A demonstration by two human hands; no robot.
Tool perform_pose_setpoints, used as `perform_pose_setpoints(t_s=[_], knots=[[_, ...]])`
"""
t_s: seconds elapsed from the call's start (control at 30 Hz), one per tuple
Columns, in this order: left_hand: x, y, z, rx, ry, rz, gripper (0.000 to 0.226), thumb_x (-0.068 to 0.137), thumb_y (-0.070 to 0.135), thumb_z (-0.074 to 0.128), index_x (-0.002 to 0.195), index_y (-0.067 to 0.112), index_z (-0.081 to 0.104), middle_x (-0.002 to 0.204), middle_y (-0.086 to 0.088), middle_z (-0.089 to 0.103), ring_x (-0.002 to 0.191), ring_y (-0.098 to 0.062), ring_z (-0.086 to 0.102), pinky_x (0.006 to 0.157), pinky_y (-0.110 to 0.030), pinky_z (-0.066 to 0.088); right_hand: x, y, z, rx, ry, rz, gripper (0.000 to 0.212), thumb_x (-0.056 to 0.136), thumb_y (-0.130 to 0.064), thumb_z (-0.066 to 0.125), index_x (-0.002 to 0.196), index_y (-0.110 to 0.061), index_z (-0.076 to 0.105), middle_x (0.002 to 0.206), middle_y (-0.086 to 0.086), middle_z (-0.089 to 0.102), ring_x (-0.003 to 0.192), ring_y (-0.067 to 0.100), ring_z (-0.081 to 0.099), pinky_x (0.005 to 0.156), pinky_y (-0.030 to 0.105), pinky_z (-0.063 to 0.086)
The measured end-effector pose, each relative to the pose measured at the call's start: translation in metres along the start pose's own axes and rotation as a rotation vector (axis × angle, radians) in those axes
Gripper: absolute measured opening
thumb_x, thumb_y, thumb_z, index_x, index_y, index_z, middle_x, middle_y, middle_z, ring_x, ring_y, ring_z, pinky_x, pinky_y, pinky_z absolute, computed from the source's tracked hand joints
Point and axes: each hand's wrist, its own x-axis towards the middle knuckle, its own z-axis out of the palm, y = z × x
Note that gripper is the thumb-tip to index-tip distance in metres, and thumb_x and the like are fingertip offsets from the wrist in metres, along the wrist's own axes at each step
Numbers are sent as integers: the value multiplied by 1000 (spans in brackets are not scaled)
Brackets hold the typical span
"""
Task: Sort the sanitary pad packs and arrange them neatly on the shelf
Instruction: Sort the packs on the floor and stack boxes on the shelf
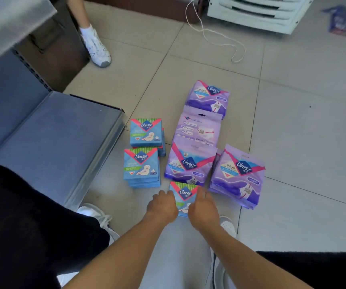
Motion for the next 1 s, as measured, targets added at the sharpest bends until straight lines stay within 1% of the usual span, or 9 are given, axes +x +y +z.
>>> perform_pose_setpoints(t_s=[0.07, 0.17, 0.27, 0.4, 0.53, 0.67, 0.83, 0.93, 1.0], knots=[[-21, -10, -20, 249, 38, 160, 59, 91, 21, 57, 145, 20, 32, 143, -12, 39, 130, -32, 40, 99, -44, 42, -15, -5, -28, -265, -49, -181, 62, 92, -30, 56, 147, -21, 30, 153, 10, 31, 135, 28, 37, 108, 39, 40], [-50, -23, -53, 332, 148, 228, 62, 88, 20, 58, 145, 23, 31, 140, -14, 40, 131, -36, 38, 100, -47, 40, -37, -22, -74, -474, -56, -317, 58, 95, -31, 49, 149, -20, 31, 154, 11, 29, 141, 33, 26, 110, 44, 34], [-81, -31, -86, 334, 241, 217, 62, 88, 23, 58, 144, 21, 32, 141, -14, 40, 132, -35, 38, 102, -46, 39, -56, -45, -110, -529, -29, -339, 56, 97, -37, 45, 149, -20, 32, 156, 12, 27, 143, 33, 24, 111, 46, 33], [-119, -37, -122, 316, 355, 185, 60, 89, 22, 57, 145, 21, 33, 143, -13, 39, 130, -34, 42, 102, -44, 40, -78, -80, -149, -566, 34, -397, 58, 95, -39, 48, 148, -20, 33, 155, 11, 29, 141, 33, 27, 111, 47, 33], [-165, -49, -169, 301, 458, 154, 66, 90, 33, 59, 147, 22, 30, 145, -12, 38, 132, -35, 39, 104, -44, 38, -103, -129, -185, -578, 72, -477, 57, 97, -41, 46, 148, -20, 32, 155, 11, 28, 141, 33, 27, 108, 47, 33], [-229, -82, -238, 266, 573, 68, 57, 90, 27, 57, 142, 20, 34, 138, -13, 41, 128, -34, 40, 100, -44, 39, -128, -198, -226, -578, 90, -590, 56, 95, -40, 47, 146, -21, 35, 150, 10, 34, 137, 34, 32, 105, 48, 38], [-300, -156, -320, 199, 732, -147, 61, 91, 28, 54, 147, 21, 30, 146, -13, 35, 134, -34, 34, 106, -45, 35, -151, -307, -283, -495, 178, -736, 53, 95, -39, 46, 142, -18, 40, 143, 11, 43, 130, 33, 41, 102, 43, 42], [-331, -204, -344, 159, 780, -284, 56, 88, 24, 54, 141, 18, 37, 142, -12, 40, 131, -33, 38, 103, -44, 39, -164, -368, -297, -394, 182, -842, 46, 96, -31, 45, 139, -17, 44, 135, 15, 53, 123, 34, 50, 97, 38, 46], [-341, -232, -350, 130, 778, -368, 62, 85, 21, 56, 144, 21, 35, 144, -10, 38, 131, -31, 39, 102, -43, 40, -171, -400, -298, -318, 148, -882, 49, 96, -31, 48, 142, -15, 43, 139, 14, 51, 126, 32, 50, 100, 35, 44]])
